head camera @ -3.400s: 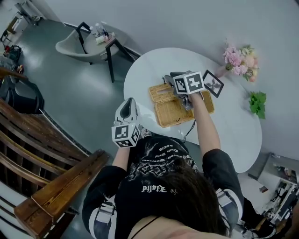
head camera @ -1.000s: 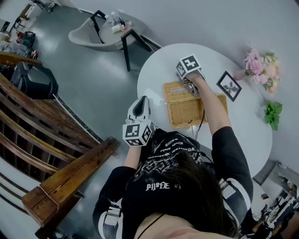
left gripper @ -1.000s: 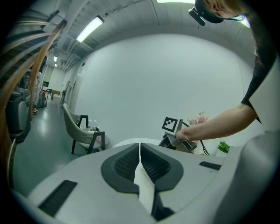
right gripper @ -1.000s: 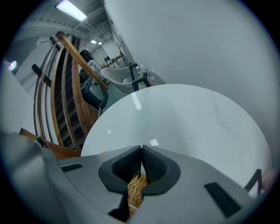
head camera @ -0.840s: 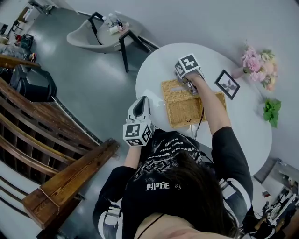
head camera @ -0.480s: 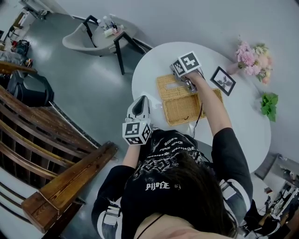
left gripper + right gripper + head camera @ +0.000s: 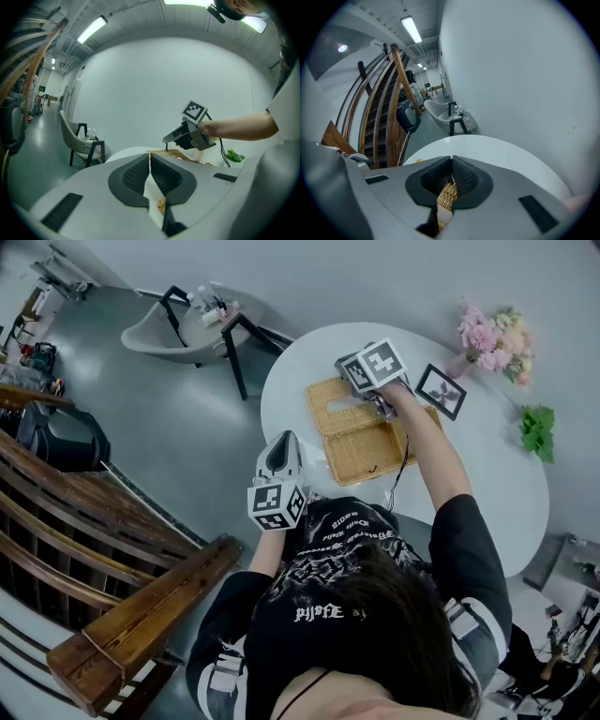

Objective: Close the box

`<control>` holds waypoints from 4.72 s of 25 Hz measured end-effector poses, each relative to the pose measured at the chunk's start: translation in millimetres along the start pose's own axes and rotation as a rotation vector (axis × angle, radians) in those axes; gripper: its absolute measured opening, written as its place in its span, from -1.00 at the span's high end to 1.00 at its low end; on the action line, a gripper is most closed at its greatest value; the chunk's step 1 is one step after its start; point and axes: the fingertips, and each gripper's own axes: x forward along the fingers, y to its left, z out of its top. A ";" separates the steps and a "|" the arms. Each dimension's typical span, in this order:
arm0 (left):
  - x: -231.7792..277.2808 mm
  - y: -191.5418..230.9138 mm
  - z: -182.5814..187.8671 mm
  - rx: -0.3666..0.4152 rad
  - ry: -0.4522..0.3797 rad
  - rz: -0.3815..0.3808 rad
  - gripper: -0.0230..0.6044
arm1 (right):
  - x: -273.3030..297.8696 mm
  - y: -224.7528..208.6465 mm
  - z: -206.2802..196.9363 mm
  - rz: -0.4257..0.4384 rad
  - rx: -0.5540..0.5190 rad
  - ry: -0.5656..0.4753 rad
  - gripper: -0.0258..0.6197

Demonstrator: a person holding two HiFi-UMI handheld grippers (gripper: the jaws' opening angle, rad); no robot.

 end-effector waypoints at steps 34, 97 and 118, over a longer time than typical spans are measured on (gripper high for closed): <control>-28.5 -21.7 -19.0 0.043 -0.015 -0.095 0.84 | -116.2 54.8 -7.5 -0.113 -0.097 -0.339 0.81; -125.5 -120.5 -66.3 0.030 -0.091 0.193 0.84 | -184.0 127.2 -184.9 0.088 -0.191 -0.348 0.81; -135.1 -137.6 -88.7 0.025 -0.094 0.223 0.84 | -155.2 120.9 -242.9 0.079 -0.148 -0.285 0.81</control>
